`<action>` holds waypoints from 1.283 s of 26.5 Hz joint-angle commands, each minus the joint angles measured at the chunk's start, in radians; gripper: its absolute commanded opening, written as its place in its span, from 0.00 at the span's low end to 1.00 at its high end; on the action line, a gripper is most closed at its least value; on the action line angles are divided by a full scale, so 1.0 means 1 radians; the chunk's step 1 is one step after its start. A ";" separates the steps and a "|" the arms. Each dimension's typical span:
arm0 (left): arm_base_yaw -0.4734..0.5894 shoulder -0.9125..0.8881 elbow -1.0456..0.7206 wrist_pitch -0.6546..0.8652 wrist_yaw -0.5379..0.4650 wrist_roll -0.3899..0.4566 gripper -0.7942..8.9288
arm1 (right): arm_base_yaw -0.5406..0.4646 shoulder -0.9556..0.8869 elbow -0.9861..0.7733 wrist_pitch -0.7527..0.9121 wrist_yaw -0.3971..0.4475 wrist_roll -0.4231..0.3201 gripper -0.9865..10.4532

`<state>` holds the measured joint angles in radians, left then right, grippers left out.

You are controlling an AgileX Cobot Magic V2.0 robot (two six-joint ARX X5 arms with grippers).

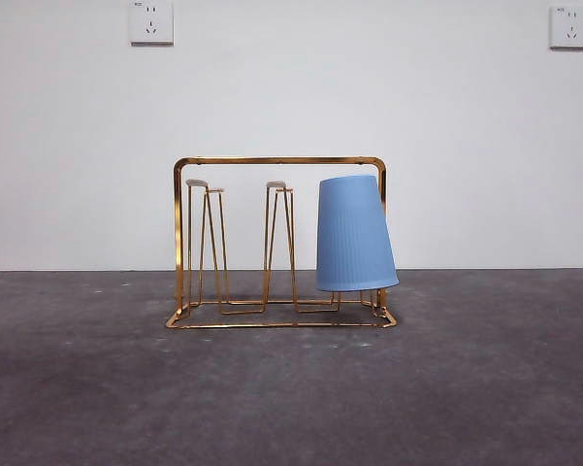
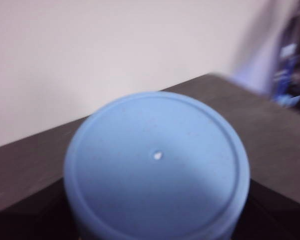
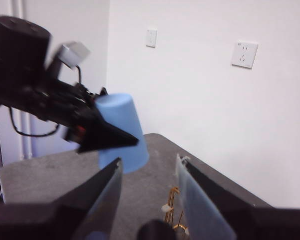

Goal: Pick up cup 1,put cup 1 in the cup rack,pick up cup 2,put cup 2 in the cup rack

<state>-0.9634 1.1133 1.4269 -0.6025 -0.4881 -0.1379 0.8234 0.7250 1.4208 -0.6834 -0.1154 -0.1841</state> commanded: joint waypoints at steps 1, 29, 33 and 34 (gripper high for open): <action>0.002 0.022 -0.043 0.032 -0.083 -0.048 0.07 | 0.000 -0.003 -0.005 -0.002 0.004 -0.014 0.25; 0.261 0.242 -0.326 0.450 -0.045 -0.122 0.07 | 0.000 -0.003 -0.005 -0.096 0.004 -0.030 0.25; 0.304 0.267 -0.326 0.491 0.040 -0.119 0.07 | 0.000 -0.003 -0.005 -0.103 0.004 -0.030 0.25; 0.313 0.272 -0.326 0.501 0.049 -0.119 0.07 | 0.000 -0.003 -0.005 -0.102 0.004 -0.030 0.25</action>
<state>-0.6582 1.3811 1.1065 -0.1196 -0.4458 -0.2550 0.8234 0.7246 1.4208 -0.7918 -0.1120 -0.2100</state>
